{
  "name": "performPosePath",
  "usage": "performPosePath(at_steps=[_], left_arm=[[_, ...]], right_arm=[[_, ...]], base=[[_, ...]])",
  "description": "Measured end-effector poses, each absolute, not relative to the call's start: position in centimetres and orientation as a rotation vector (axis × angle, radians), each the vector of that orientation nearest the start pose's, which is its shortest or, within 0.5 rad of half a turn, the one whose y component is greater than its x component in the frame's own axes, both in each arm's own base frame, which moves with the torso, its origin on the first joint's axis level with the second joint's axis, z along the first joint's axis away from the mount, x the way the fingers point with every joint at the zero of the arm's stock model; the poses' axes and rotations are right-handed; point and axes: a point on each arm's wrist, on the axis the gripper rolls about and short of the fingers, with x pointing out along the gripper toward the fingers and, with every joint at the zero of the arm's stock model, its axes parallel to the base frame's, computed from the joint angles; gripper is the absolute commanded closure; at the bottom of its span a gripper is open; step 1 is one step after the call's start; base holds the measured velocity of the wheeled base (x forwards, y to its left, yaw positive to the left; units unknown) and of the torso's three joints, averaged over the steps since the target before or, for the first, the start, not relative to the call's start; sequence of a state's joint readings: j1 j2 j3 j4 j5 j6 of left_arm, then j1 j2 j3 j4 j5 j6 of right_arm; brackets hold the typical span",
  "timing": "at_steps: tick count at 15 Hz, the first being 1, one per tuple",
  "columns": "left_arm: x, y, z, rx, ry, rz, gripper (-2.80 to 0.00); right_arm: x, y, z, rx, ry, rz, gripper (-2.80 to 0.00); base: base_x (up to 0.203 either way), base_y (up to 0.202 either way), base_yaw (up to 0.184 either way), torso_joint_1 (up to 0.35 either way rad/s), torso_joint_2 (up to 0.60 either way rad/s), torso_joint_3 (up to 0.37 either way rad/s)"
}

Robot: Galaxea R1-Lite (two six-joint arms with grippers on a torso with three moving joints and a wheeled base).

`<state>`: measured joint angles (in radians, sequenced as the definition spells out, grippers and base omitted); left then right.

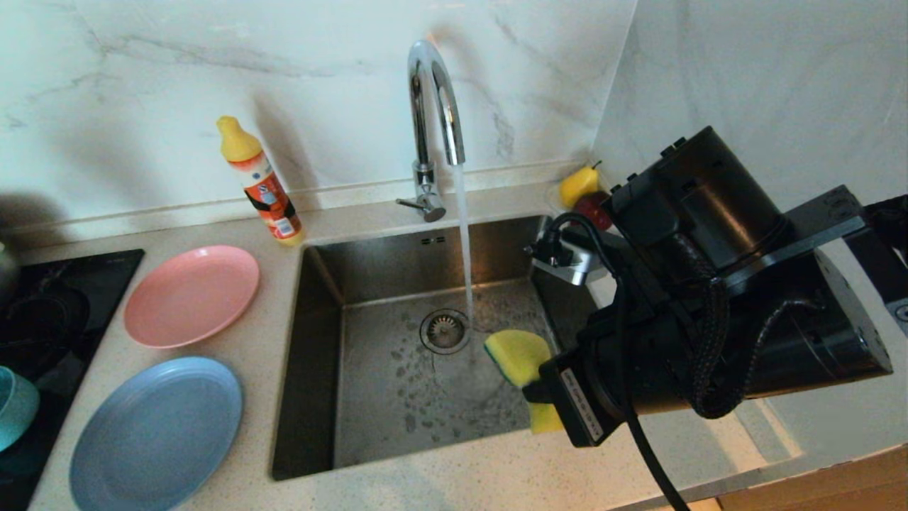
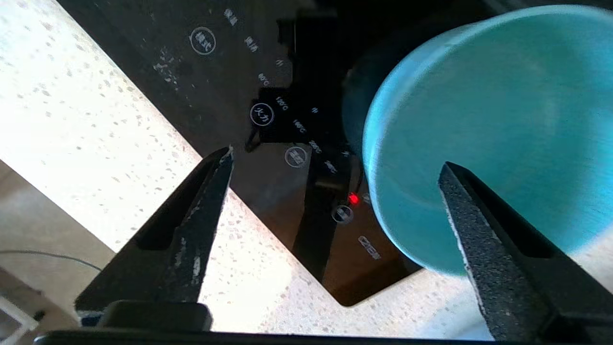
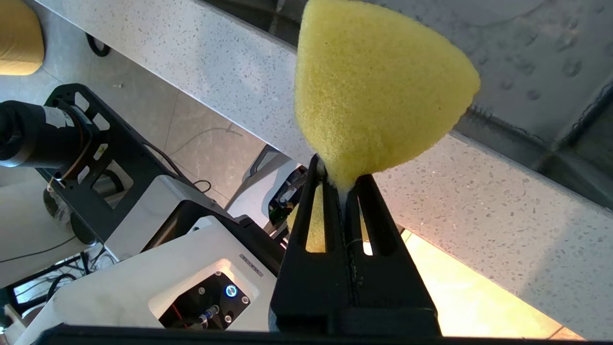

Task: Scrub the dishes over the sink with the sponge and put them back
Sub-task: Pick up a bowl and the sponge

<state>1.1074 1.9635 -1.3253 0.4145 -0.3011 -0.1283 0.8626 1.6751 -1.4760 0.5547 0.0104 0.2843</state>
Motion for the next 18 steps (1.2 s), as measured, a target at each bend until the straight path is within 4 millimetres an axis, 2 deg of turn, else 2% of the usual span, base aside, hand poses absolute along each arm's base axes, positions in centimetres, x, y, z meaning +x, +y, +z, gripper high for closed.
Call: performPosePath(at_steps=[7, 10, 11, 18], left_arm=[[16.0, 32.3, 12.0, -0.886, 0.822, 0.789, -2.8], [16.0, 32.6, 11.5, -0.897, 0.829, 0.792, -2.8], [16.0, 32.6, 11.4, -0.899, 0.83, 0.791, 0.0], [16.2, 32.9, 11.0, -0.908, 0.836, 0.786, 0.0]], right_arm=[[19.1, 22.1, 26.6, -0.067, 0.822, 0.711, 0.0], [19.1, 22.1, 26.4, -0.062, 0.83, 0.705, 0.0], [19.2, 22.1, 26.3, -0.062, 0.832, 0.702, 0.0], [19.4, 22.2, 26.2, -0.062, 0.836, 0.698, 0.0]], base=[[0.0, 0.0, 0.0, 0.0, 0.0, 0.0], [0.0, 0.0, 0.0, 0.0, 0.0, 0.0], [0.0, 0.0, 0.0, 0.0, 0.0, 0.0], [0.0, 0.0, 0.0, 0.0, 0.0, 0.0]])
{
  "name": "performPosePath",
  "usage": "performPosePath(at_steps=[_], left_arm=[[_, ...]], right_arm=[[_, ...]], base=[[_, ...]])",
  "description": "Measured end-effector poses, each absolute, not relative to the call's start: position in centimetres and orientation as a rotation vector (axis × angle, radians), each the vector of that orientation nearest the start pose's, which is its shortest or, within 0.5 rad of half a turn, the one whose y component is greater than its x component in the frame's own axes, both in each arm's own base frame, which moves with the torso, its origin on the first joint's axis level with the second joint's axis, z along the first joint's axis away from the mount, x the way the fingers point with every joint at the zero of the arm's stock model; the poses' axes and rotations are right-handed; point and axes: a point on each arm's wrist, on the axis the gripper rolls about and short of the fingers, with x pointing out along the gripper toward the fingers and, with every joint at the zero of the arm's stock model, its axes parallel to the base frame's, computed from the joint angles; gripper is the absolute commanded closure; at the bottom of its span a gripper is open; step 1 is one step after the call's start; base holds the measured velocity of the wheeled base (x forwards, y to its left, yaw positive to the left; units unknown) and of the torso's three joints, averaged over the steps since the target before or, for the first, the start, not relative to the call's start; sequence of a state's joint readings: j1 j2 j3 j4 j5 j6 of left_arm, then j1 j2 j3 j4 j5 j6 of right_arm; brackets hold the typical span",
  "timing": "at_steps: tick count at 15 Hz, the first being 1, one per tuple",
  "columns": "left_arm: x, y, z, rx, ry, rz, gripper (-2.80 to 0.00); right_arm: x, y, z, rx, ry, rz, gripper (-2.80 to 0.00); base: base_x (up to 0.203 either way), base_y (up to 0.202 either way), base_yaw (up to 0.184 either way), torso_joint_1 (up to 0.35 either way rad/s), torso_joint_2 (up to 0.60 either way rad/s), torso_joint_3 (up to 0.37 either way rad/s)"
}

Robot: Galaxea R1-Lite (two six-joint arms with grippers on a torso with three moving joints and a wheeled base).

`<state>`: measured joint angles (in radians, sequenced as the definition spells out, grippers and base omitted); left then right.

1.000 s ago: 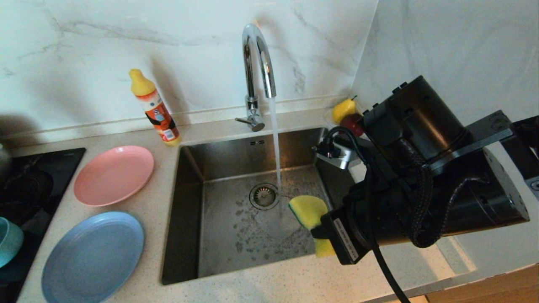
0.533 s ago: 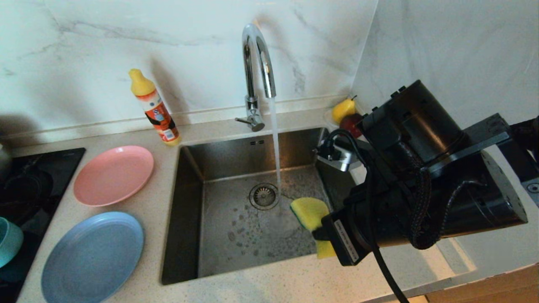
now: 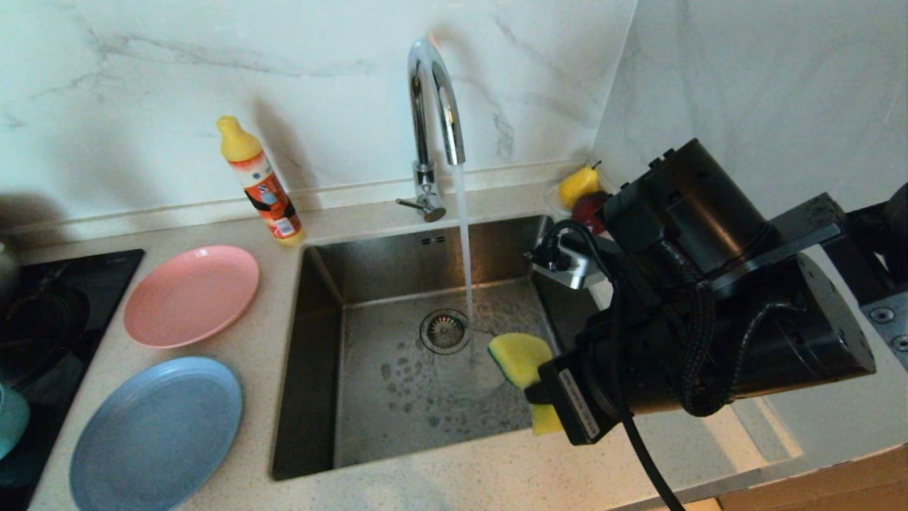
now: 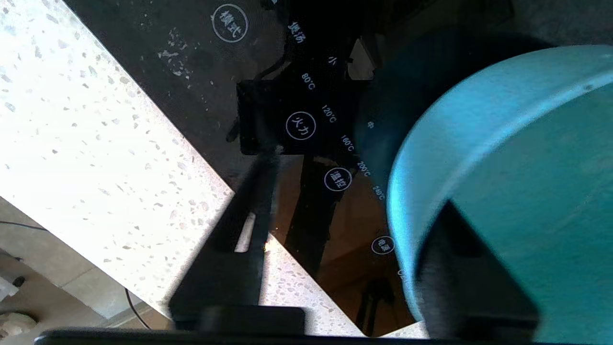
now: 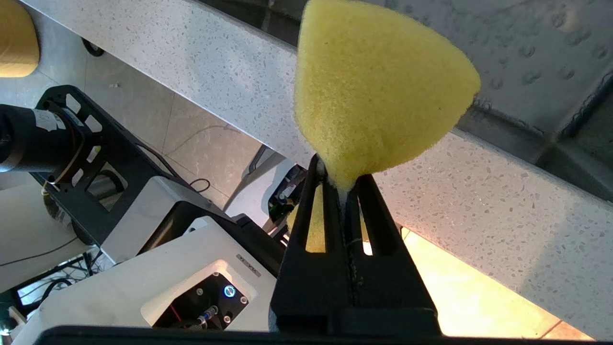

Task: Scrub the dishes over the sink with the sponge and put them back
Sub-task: Pick up a bowl and the sponge

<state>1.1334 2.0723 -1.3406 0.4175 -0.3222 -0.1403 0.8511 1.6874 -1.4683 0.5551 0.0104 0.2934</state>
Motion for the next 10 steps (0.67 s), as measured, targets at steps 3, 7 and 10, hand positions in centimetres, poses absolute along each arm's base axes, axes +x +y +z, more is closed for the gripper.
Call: performPosePath(at_steps=[3, 7, 10], left_arm=[[16.2, 32.9, 10.9, -0.91, 0.835, 0.783, 0.0], [16.1, 32.7, 11.6, -0.929, 0.812, 0.772, 0.0], [15.7, 31.4, 13.9, -0.945, 0.781, 0.724, 0.0]], right_arm=[[19.4, 22.2, 26.3, -0.051, 0.837, 0.695, 0.0], [19.5, 22.2, 26.5, -0.048, 0.829, 0.698, 0.0], [19.4, 22.2, 26.6, -0.046, 0.825, 0.7, 0.0]], base=[[0.0, 0.0, 0.0, 0.0, 0.0, 0.0], [0.0, 0.0, 0.0, 0.0, 0.0, 0.0], [0.0, 0.0, 0.0, 0.0, 0.0, 0.0]])
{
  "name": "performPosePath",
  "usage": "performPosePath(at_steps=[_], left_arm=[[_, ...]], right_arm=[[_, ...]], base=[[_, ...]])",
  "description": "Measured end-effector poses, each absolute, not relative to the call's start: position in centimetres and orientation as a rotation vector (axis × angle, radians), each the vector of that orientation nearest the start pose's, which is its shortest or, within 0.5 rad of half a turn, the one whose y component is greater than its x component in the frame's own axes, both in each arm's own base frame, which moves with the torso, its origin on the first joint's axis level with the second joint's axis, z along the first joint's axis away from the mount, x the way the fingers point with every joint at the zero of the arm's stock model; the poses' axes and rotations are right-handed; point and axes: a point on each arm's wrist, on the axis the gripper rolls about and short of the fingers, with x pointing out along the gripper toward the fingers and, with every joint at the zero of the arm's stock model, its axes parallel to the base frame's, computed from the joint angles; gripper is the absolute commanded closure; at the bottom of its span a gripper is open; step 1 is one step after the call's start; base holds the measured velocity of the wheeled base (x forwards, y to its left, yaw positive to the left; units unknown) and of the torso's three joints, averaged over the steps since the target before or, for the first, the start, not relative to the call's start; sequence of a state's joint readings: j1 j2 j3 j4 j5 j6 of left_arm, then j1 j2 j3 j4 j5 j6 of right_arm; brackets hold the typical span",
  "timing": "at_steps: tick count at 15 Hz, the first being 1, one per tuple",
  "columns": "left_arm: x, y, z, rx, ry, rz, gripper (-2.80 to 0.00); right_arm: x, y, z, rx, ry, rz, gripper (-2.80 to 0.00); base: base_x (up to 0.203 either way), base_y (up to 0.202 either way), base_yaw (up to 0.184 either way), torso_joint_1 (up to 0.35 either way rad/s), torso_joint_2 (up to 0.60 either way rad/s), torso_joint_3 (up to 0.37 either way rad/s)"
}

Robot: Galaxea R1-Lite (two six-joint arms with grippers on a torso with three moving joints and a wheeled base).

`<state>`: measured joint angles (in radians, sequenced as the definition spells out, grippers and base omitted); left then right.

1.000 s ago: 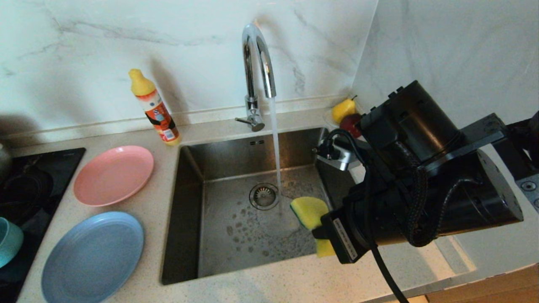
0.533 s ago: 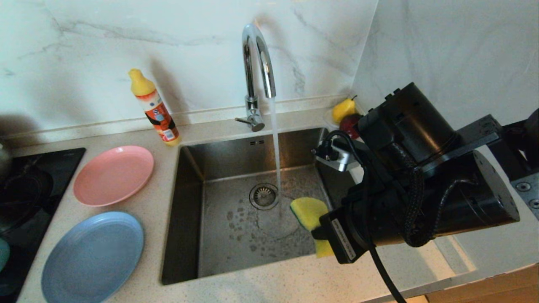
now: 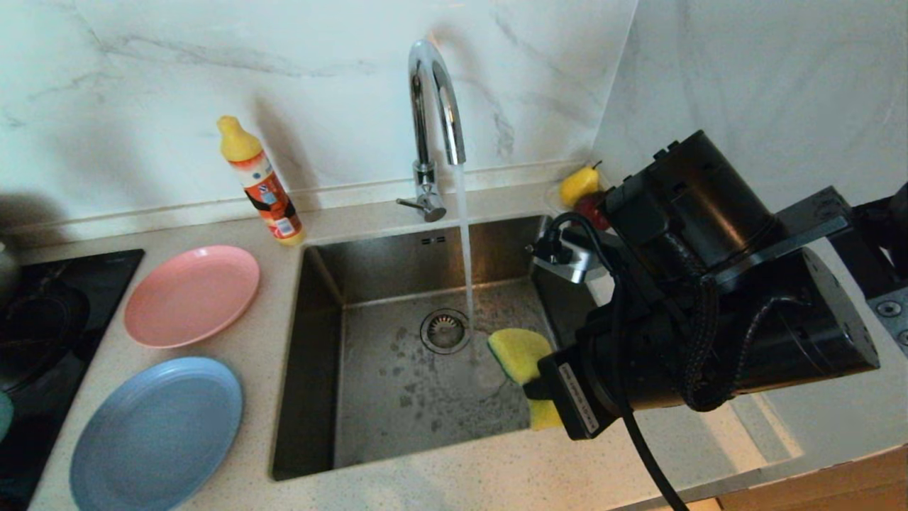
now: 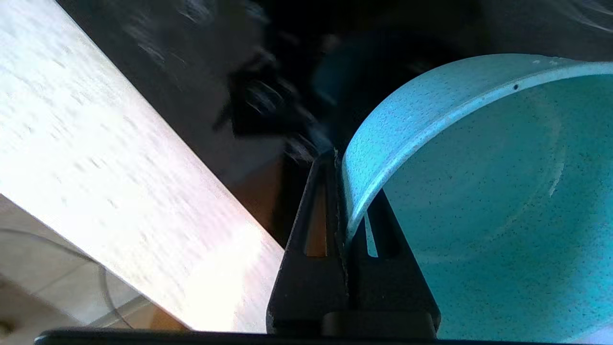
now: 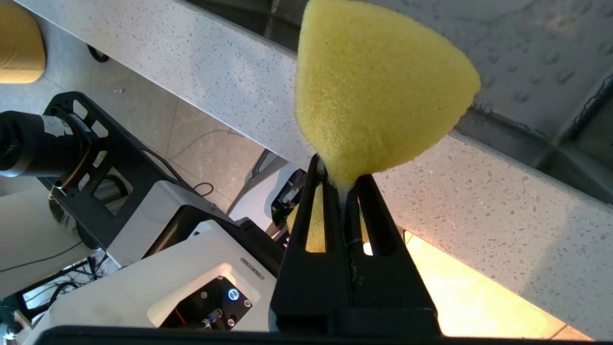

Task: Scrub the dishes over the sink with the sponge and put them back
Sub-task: Pick up a bowl and the sponge, then wash the bowl

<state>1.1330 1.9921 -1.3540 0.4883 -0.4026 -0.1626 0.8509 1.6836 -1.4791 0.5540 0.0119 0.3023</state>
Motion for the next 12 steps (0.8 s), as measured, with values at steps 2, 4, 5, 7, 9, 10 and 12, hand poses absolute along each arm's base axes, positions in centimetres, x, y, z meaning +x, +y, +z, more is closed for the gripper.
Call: performPosePath(at_steps=[2, 4, 5, 7, 9, 10, 12], left_arm=[[15.1, 29.9, 17.0, -0.95, 0.733, 0.664, 0.0], [14.3, 27.7, 20.8, -0.929, 0.679, 0.604, 0.0], [13.9, 26.4, 22.6, -0.908, 0.646, 0.571, 0.0], [14.1, 23.3, 26.0, -0.825, 0.594, 0.49, 0.0], [15.6, 19.7, 28.2, -0.732, 0.586, 0.377, 0.0], [16.4, 18.1, 29.0, -0.689, 0.587, 0.325, 0.0], [18.3, 14.9, 30.1, -0.603, 0.604, 0.216, 0.0]], right_arm=[[19.3, 22.1, 26.8, -0.044, 0.821, 0.701, 0.0], [19.2, 22.0, 26.9, -0.04, 0.816, 0.704, 0.0], [19.1, 21.9, 27.0, -0.034, 0.816, 0.706, 0.0], [18.9, 21.9, 27.5, -0.009, 0.81, 0.706, 0.0], [18.8, 21.8, 27.8, 0.004, 0.803, 0.71, 0.0], [18.7, 21.7, 27.8, 0.006, 0.801, 0.709, 0.0], [18.6, 21.6, 28.1, 0.01, 0.794, 0.712, 0.0]], base=[[0.0, 0.0, 0.0, 0.0, 0.0, 0.0], [0.0, 0.0, 0.0, 0.0, 0.0, 0.0], [0.0, 0.0, 0.0, 0.0, 0.0, 0.0], [0.0, 0.0, 0.0, 0.0, 0.0, 0.0], [0.0, 0.0, 0.0, 0.0, 0.0, 0.0], [0.0, 0.0, 0.0, 0.0, 0.0, 0.0], [0.0, 0.0, 0.0, 0.0, 0.0, 0.0]])
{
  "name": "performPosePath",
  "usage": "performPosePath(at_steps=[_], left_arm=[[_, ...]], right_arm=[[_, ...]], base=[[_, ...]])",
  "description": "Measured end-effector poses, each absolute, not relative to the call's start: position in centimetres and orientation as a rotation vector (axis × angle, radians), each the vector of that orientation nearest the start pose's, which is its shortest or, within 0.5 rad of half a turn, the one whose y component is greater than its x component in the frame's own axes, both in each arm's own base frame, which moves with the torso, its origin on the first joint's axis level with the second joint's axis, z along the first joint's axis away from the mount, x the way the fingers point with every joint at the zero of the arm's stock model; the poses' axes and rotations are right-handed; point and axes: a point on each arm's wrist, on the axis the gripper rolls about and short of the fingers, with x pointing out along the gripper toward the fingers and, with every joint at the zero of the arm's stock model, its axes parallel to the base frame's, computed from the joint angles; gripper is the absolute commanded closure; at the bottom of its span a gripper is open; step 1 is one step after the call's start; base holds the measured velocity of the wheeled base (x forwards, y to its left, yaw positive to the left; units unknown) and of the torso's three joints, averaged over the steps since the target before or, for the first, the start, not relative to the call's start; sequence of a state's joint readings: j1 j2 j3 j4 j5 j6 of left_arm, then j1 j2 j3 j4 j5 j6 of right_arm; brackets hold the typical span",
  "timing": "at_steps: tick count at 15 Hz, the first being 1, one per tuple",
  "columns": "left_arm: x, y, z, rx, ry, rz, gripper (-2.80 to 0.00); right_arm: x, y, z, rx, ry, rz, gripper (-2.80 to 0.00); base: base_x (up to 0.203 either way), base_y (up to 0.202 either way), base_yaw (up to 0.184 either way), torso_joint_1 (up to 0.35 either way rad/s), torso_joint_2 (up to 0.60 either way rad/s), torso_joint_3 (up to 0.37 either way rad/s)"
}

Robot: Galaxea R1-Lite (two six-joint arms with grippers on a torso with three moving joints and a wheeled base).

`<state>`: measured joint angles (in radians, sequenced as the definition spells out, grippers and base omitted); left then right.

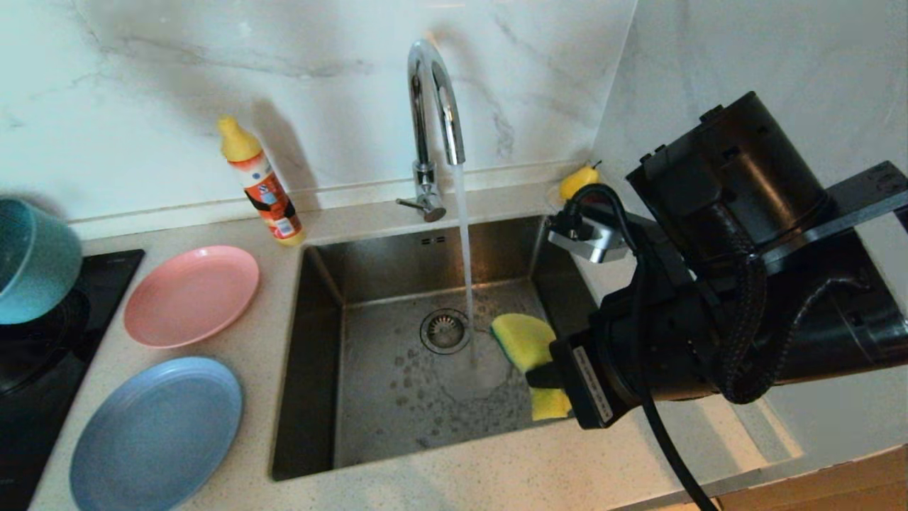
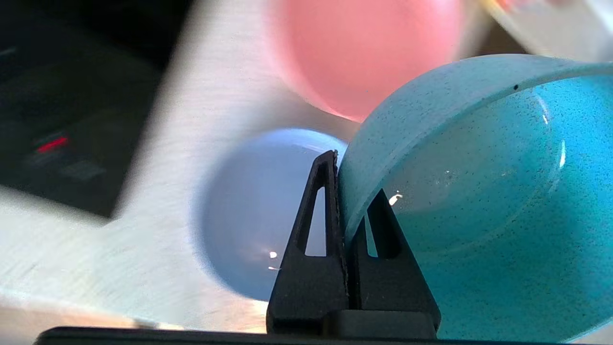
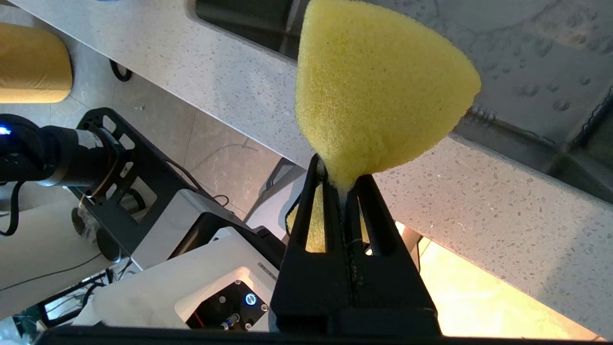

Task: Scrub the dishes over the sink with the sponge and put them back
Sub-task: Wash the bowl

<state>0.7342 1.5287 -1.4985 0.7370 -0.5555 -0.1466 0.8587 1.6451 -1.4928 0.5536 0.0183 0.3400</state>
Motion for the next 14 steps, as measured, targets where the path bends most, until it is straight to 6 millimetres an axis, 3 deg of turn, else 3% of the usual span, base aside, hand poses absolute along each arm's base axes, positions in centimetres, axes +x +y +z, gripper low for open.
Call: performPosePath(at_steps=[6, 14], left_arm=[[23.9, 6.4, 31.0, -0.39, 0.686, -0.049, 0.0], [28.0, -5.7, 28.2, -0.23, 0.836, -0.233, 0.0]], right_arm=[[18.2, 21.1, 28.9, 0.038, 0.769, 0.714, 0.0], [17.9, 20.9, 30.9, 0.133, 0.709, 0.723, 0.0]], base=[[0.0, 0.0, 0.0, 0.0, 0.0, 0.0], [0.0, 0.0, 0.0, 0.0, 0.0, 0.0]])
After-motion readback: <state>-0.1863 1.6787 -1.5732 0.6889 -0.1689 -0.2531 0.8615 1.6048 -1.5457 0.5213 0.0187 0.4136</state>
